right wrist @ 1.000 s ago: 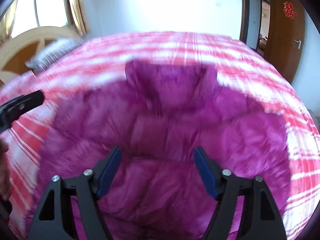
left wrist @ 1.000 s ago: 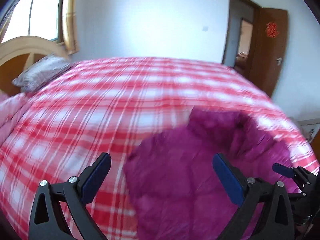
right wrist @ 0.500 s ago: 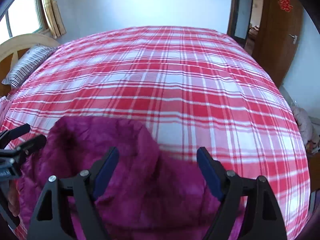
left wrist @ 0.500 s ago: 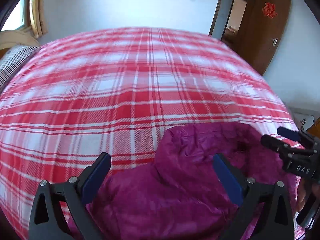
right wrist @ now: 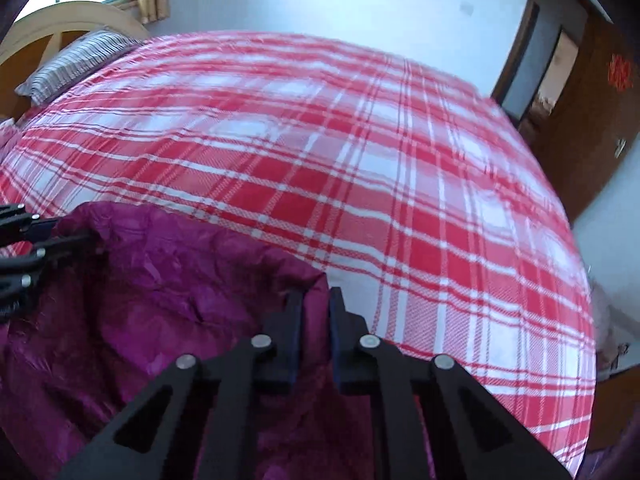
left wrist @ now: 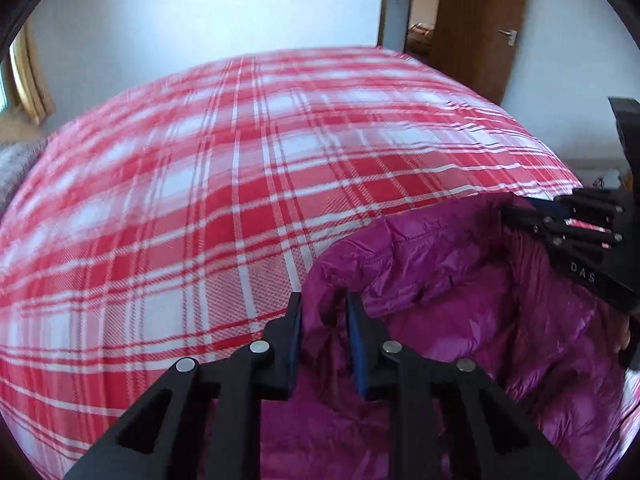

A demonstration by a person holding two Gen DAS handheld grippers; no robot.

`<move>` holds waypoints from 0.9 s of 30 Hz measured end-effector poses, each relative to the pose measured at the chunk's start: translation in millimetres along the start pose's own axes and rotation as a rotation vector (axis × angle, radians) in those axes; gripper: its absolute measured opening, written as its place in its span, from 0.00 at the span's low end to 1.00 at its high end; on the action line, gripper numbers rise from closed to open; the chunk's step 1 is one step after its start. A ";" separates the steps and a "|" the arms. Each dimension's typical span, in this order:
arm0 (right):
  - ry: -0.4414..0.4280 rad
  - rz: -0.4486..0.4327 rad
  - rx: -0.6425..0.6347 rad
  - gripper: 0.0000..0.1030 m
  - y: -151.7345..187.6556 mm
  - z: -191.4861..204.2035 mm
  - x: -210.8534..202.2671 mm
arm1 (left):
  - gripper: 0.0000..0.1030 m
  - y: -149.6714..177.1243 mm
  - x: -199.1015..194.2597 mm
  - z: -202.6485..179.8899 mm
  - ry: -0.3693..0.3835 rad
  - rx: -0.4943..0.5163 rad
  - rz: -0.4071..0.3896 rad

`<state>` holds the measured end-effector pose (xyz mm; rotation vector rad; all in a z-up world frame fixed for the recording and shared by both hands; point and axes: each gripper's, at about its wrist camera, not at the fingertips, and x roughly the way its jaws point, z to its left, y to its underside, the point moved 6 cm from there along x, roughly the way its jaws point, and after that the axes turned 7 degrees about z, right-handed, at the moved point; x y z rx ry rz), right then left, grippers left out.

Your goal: Fold large clothes

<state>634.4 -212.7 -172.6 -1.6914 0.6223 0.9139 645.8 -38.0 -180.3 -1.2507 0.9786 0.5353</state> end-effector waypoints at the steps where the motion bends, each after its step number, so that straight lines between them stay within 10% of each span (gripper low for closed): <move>1: 0.008 -0.012 -0.007 0.13 -0.3 -0.4 -0.4 | 0.16 2.5 -4.6 -2.8 -0.014 0.031 -0.016; 10: 0.050 -0.081 -0.066 0.12 22.2 -5.5 -13.2 | 0.14 36.5 -18.4 -24.5 -0.102 0.261 -0.058; 27: 0.095 -0.113 -0.192 0.08 68.6 9.5 -15.3 | 0.14 33.5 -21.3 -15.1 -0.181 0.324 -0.120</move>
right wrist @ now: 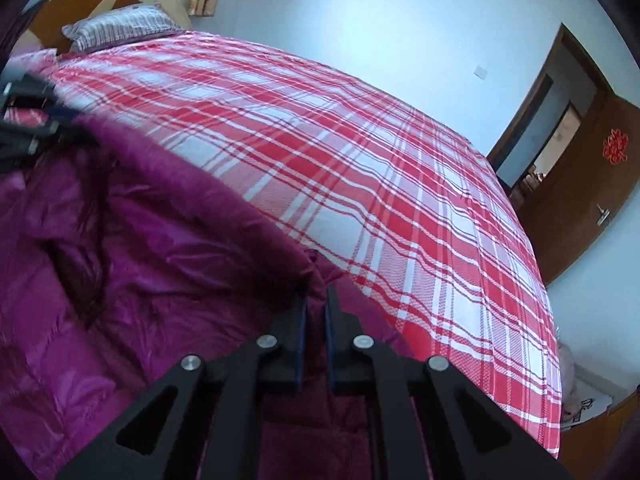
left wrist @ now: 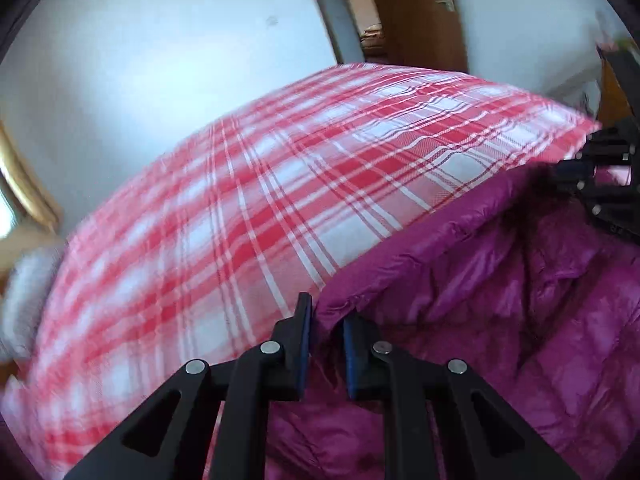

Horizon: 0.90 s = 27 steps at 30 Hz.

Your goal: Fold large clothes

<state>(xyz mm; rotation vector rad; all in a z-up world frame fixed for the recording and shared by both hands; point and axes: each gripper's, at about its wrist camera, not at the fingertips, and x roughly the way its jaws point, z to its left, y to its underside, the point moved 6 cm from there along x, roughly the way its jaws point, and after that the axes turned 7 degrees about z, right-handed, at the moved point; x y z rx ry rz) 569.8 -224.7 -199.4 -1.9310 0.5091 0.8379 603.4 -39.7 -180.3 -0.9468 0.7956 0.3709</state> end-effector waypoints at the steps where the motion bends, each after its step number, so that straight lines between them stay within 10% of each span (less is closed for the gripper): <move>1: 0.000 -0.004 -0.003 0.08 1.6 1.4 -1.1 | 0.14 2.3 2.1 -3.7 -0.013 0.031 0.003; 10: 0.032 0.014 -0.030 0.08 23.7 8.3 7.7 | 0.14 46.1 4.0 -25.8 0.007 0.140 0.015; 20: 0.049 0.032 -0.037 0.08 29.0 13.9 15.2 | 0.14 6.8 -65.7 12.8 0.164 -0.128 -0.135; 27: 0.077 0.014 -0.053 0.08 30.5 16.2 14.0 | 0.15 -38.5 -29.9 15.7 0.176 -0.274 -0.087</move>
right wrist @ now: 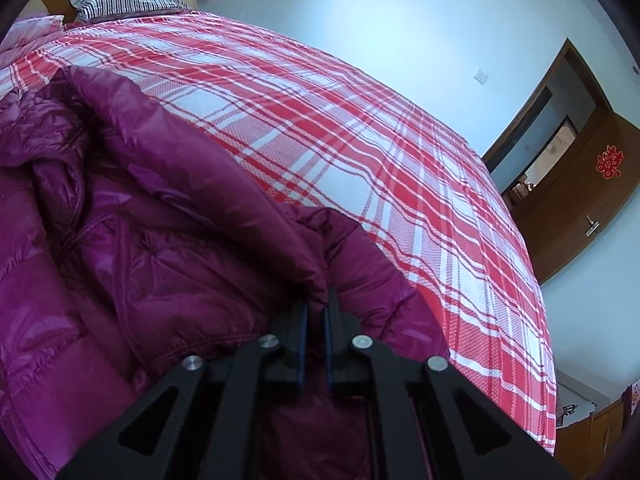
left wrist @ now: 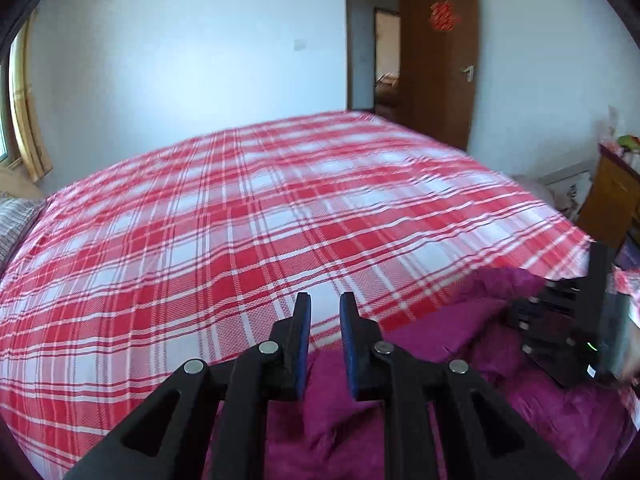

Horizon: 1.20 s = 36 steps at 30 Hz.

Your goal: Fold large clothes

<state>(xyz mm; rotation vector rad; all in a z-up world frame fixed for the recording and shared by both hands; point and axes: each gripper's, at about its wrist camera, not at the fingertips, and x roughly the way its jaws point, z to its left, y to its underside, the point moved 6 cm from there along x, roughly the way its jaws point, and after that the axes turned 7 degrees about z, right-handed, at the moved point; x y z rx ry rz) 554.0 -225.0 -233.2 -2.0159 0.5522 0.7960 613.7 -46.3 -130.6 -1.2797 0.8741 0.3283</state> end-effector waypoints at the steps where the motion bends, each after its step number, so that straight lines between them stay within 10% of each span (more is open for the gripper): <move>1: 0.004 -0.004 -0.003 0.08 0.1 0.6 -0.3 | 0.15 0.0 12.1 -1.2 -0.003 -0.007 0.029; 14: -0.032 -0.006 -0.051 0.13 0.5 2.8 -14.2 | 0.15 73.4 54.9 -26.9 -0.028 0.097 0.188; 20: -0.158 -0.029 0.103 0.49 -5.6 -31.3 -56.7 | 0.15 77.2 56.4 -30.7 -0.055 0.116 0.158; 27: -0.318 -0.049 0.502 0.45 -61.7 -55.1 -54.1 | 0.15 76.9 54.0 -33.8 -0.078 0.131 0.137; 36: -0.214 0.116 0.424 0.43 -32.8 -0.4 9.3 | 0.15 75.6 50.4 -36.1 -0.071 0.118 0.127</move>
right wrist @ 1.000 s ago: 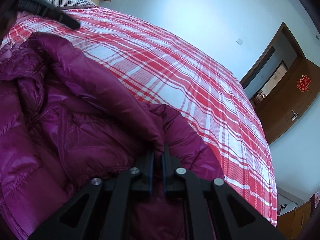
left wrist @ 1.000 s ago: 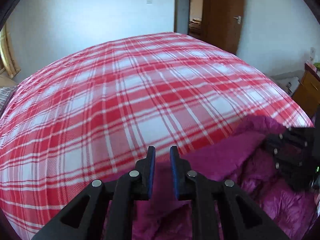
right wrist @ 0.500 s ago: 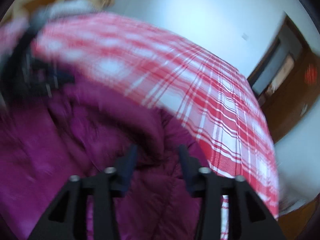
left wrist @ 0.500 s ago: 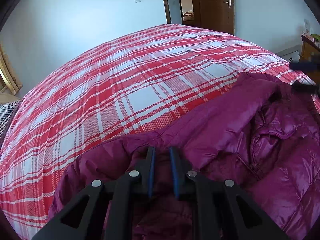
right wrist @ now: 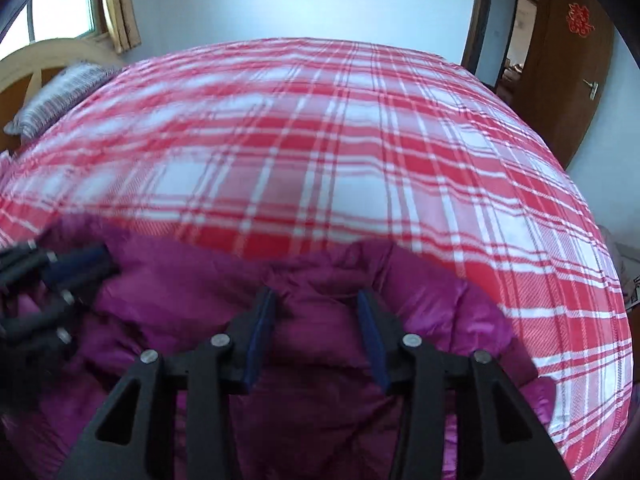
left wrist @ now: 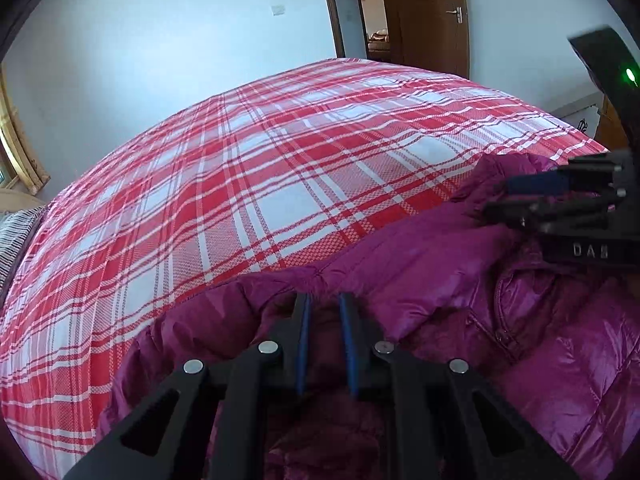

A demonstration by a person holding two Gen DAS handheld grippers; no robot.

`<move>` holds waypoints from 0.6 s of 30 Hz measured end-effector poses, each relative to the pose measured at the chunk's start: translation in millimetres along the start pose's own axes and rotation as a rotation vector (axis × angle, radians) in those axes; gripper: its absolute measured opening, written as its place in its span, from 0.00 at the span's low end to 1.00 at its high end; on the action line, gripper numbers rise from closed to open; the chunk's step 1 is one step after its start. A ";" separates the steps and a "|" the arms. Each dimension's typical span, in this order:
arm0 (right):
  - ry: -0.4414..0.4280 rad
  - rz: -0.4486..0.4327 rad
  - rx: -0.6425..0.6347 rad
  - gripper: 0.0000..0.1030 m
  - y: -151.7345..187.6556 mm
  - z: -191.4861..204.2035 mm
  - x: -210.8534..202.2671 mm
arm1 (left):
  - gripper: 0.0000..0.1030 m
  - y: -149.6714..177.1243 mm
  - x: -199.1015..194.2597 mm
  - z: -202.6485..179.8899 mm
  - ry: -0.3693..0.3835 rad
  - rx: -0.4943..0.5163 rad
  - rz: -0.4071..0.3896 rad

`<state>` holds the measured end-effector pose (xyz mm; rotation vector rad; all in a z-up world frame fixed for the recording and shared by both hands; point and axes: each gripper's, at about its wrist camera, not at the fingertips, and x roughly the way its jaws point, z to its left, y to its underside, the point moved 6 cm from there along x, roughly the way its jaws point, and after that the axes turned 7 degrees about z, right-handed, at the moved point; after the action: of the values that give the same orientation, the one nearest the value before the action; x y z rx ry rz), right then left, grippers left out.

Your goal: Fold large clothes

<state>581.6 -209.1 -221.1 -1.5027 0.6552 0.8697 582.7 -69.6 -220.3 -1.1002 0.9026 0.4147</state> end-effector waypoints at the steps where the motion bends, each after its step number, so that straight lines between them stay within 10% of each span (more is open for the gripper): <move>1: -0.006 -0.005 0.001 0.43 2.9 -1.7 1.5 | 0.15 0.7 2.2 -2.1 -0.005 0.007 0.006; 18: 0.081 -0.025 -0.053 0.44 5.8 5.3 14.5 | 0.15 4.5 14.2 -8.0 -0.027 0.025 0.027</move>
<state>584.2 -203.3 -236.4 -1.5975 0.6755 0.8158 584.7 -76.8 -235.6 -1.0584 0.8975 0.4384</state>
